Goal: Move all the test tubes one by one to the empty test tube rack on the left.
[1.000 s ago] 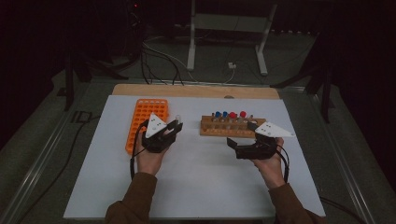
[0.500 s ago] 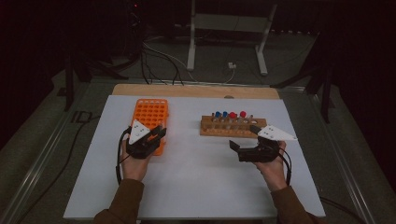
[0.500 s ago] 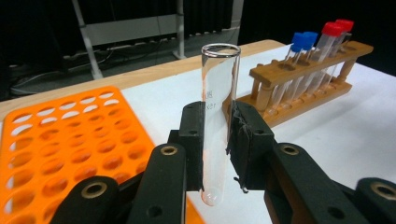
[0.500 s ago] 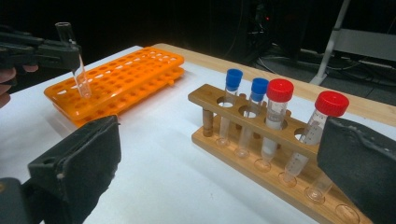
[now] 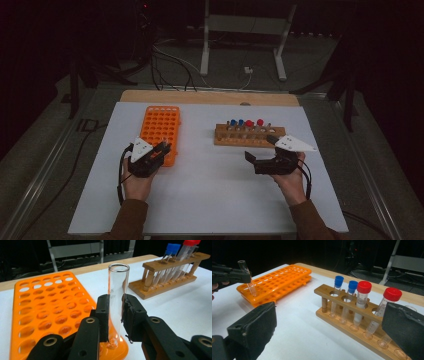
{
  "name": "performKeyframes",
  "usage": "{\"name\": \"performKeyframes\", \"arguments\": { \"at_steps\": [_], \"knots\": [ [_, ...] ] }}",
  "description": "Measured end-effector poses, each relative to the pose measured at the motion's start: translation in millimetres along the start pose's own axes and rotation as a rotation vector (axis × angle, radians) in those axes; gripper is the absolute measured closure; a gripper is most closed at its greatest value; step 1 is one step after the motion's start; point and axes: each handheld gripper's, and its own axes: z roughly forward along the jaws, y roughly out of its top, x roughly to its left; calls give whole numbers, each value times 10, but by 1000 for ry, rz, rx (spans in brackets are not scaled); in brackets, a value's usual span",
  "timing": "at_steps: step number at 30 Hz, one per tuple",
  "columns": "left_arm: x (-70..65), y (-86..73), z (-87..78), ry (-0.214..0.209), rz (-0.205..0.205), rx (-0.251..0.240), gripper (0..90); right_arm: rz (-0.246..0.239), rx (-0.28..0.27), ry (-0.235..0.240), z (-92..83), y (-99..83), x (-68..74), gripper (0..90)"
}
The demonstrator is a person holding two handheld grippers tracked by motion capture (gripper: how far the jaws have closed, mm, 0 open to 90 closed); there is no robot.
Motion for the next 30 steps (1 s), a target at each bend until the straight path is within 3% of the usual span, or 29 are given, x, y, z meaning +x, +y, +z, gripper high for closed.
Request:
{"name": "performKeyframes", "arguments": {
  "at_steps": [9,30],
  "knots": [
    [8,-47,23,8,5,20,754,-2,-1,2,4,-5,3,2],
    [-29,-145,143,18,59,127,762,-5,1,4,6,-9,4,2]
  ]
}}
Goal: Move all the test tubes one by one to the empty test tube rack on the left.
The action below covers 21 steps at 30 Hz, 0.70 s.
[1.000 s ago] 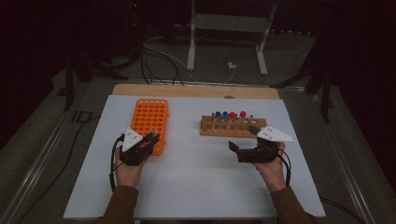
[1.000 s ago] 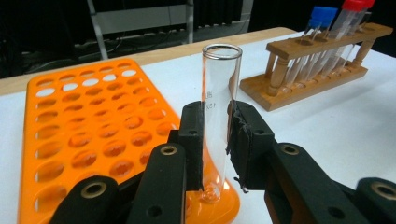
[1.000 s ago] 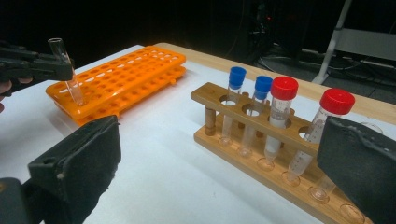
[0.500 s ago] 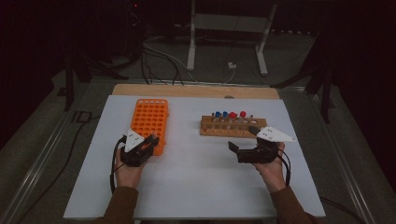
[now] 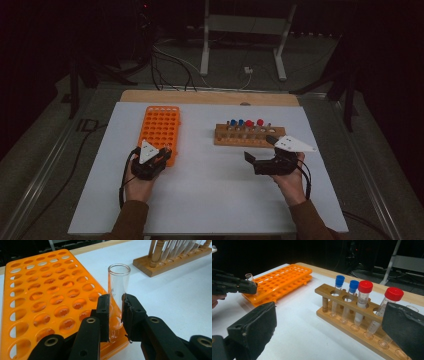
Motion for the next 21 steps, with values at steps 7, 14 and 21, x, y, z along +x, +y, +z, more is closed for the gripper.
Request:
{"name": "performKeyframes", "arguments": {
  "at_steps": [7,14,21],
  "knots": [
    [6,-35,23,0,-6,21,760,-4,-3,-10,-10,6,-17,3],
    [59,-27,-71,19,-68,-36,584,-11,1,-40,-47,40,-114,3],
    [82,15,-241,15,-150,-124,307,1,10,-110,-91,159,-344,16]
  ]
}}
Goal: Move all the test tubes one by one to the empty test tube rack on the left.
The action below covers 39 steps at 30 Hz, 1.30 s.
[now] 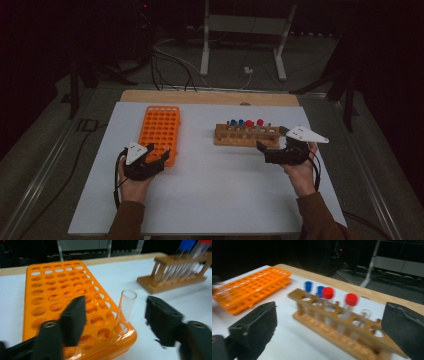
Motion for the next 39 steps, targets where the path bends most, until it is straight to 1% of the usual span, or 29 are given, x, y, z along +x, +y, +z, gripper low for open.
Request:
{"name": "performKeyframes", "arguments": {
  "at_steps": [1,2,5,6,8,10,11,15,16,19,21,24,27,29,34,39],
  "knots": [
    [-8,8,-13,2,-5,-7,264,3,5,-11,3,13,-38,18],
    [-12,17,-22,3,-7,-14,244,7,10,-19,9,23,-75,23],
    [-15,43,-49,0,-30,-33,159,18,29,-38,44,38,-184,70],
    [-15,49,-56,0,-39,-40,144,21,36,-45,61,38,-218,87],
    [-20,64,-72,13,-42,-42,61,31,50,-65,109,31,-281,138],
    [-27,73,-82,36,-36,-33,10,52,64,-79,164,15,-344,187],
    [-30,73,-86,38,-31,-32,7,63,71,-79,192,5,-371,227],
    [-49,79,-103,43,-21,-37,3,95,85,-81,306,-43,-458,445],
    [-53,81,-107,42,-21,-40,2,90,91,-84,340,-57,-469,507],
    [-57,82,-115,44,-16,-46,3,93,107,-93,439,-92,-484,594],
    [-56,86,-123,49,-8,-46,4,102,115,-100,499,-111,-494,622],
    [-50,90,-134,51,-8,-46,4,110,131,-103,578,-137,-511,659],
    [-47,93,-137,47,-7,-45,8,127,137,-105,635,-162,-522,683],
    [-46,93,-135,43,-10,-43,8,132,137,-97,664,-183,-527,701],
    [-45,91,-140,49,-13,-48,8,129,147,-94,717,-216,-498,730],
    [-21,89,-155,56,-20,-52,8,103,150,-110,746,-215,-452,760]
  ]
}}
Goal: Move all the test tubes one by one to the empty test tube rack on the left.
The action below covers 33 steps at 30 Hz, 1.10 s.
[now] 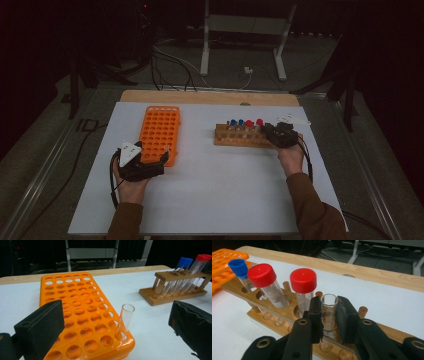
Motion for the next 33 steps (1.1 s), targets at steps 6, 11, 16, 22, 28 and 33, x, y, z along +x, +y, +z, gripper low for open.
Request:
{"name": "performKeyframes", "arguments": {
  "at_steps": [6,11,16,22,28,33],
  "knots": [
    [44,4,-30,6,-16,-15,8,-2,1,-5,-10,1,-2,765],
    [61,15,-37,2,-22,-16,8,5,-29,-5,-62,31,-2,766],
    [92,25,-63,4,-31,-26,11,-3,-67,-4,-185,108,-8,765],
    [78,33,-60,-4,-25,-24,12,-20,-113,-7,-369,240,-24,766],
    [-46,63,1,-36,2,-15,13,-59,-144,-4,-550,347,16,766],
    [-168,126,45,-69,37,-16,29,-90,-163,12,-701,384,71,766]
  ]
}}
